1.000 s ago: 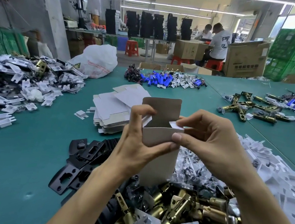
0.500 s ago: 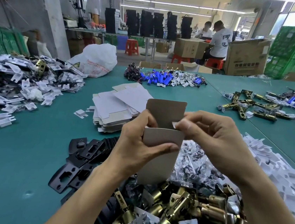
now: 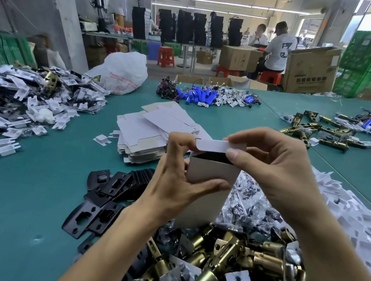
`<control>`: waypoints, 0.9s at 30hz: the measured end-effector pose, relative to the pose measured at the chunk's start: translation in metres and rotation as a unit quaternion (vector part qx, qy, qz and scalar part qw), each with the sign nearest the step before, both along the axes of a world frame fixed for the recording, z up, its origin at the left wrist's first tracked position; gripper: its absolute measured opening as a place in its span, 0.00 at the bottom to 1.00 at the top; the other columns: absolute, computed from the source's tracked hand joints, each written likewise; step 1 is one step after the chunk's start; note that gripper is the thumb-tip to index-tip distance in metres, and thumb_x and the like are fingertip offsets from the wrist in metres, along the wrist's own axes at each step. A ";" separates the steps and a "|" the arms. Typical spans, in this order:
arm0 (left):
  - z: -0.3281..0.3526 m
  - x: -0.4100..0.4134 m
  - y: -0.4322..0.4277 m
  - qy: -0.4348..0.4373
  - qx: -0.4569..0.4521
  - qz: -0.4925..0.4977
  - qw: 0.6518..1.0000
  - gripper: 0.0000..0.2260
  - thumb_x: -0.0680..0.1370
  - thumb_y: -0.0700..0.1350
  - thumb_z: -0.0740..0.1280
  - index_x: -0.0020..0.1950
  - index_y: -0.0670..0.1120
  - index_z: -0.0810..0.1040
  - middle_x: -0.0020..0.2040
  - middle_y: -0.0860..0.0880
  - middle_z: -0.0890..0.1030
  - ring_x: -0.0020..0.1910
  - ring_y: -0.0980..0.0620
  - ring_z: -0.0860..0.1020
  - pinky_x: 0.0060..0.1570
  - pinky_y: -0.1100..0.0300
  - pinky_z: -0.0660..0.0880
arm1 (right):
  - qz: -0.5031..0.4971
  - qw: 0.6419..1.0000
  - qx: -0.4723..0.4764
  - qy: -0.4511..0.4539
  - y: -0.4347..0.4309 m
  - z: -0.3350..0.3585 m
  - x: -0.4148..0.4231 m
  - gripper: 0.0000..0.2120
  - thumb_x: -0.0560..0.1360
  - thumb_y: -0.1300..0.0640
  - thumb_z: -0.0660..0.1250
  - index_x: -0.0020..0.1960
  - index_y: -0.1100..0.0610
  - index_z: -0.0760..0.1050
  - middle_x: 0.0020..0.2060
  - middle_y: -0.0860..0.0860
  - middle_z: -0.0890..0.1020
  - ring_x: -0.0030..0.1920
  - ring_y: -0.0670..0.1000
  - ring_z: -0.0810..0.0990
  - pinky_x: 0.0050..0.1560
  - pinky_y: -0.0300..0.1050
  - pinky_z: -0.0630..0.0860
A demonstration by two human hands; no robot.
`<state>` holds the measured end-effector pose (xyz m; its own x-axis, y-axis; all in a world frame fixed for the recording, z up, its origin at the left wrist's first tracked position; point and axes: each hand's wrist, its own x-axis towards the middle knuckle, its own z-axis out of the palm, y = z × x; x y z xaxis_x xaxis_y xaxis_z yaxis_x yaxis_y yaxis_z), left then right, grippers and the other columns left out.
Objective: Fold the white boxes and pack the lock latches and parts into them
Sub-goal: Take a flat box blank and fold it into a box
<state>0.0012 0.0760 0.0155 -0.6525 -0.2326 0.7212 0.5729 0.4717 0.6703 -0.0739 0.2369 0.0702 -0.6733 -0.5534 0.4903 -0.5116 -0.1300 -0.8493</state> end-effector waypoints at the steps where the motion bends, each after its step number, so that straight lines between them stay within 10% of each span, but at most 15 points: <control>1: -0.001 0.000 0.000 -0.001 0.003 -0.004 1.000 0.29 0.66 0.49 0.80 0.51 0.60 0.60 0.53 0.50 0.76 0.41 0.54 0.84 0.33 0.54 0.83 | -0.002 1.000 0.002 0.000 0.000 0.000 0.000 0.08 0.70 0.63 0.75 0.46 0.52 0.83 0.43 0.49 0.87 0.42 0.49 0.85 0.46 0.41 0.81; 10: -0.004 -0.005 -0.001 -0.029 0.072 -0.059 0.995 0.18 0.74 0.69 0.64 0.60 0.71 0.62 0.50 0.57 0.79 0.43 0.57 0.80 0.41 0.56 0.79 | -0.002 1.000 0.016 0.024 -0.001 -0.001 0.001 0.04 0.69 0.66 0.75 0.43 0.60 0.83 0.42 0.52 0.87 0.46 0.52 0.86 0.49 0.40 0.81; 14: -0.007 -0.007 -0.003 -0.037 0.094 -0.076 0.992 0.14 0.75 0.68 0.64 0.58 0.67 0.69 0.47 0.43 0.78 0.36 0.40 0.78 0.30 0.37 0.77 | -0.004 0.998 0.039 0.041 -0.001 -0.002 -0.001 0.04 0.71 0.65 0.74 0.44 0.58 0.84 0.42 0.50 0.87 0.47 0.50 0.86 0.48 0.37 0.80; 20: -0.008 -0.006 -0.005 -0.032 0.100 -0.034 0.994 0.10 0.76 0.67 0.64 0.51 0.64 0.75 0.41 0.38 0.77 0.35 0.31 0.76 0.26 0.36 0.73 | 0.016 0.994 0.103 0.015 -0.001 -0.004 0.000 0.09 0.68 0.47 0.73 0.47 0.47 0.84 0.48 0.47 0.86 0.46 0.49 0.85 0.50 0.52 0.83; 27: -0.005 -0.003 -0.005 -0.036 0.116 -0.012 0.992 0.15 0.72 0.67 0.70 0.46 0.58 0.78 0.46 0.45 0.81 0.44 0.33 0.80 0.37 0.32 0.77 | 0.040 0.988 0.150 0.021 0.000 -0.005 0.000 0.13 0.73 0.65 0.74 0.51 0.47 0.82 0.41 0.49 0.86 0.43 0.50 0.85 0.44 0.58 0.82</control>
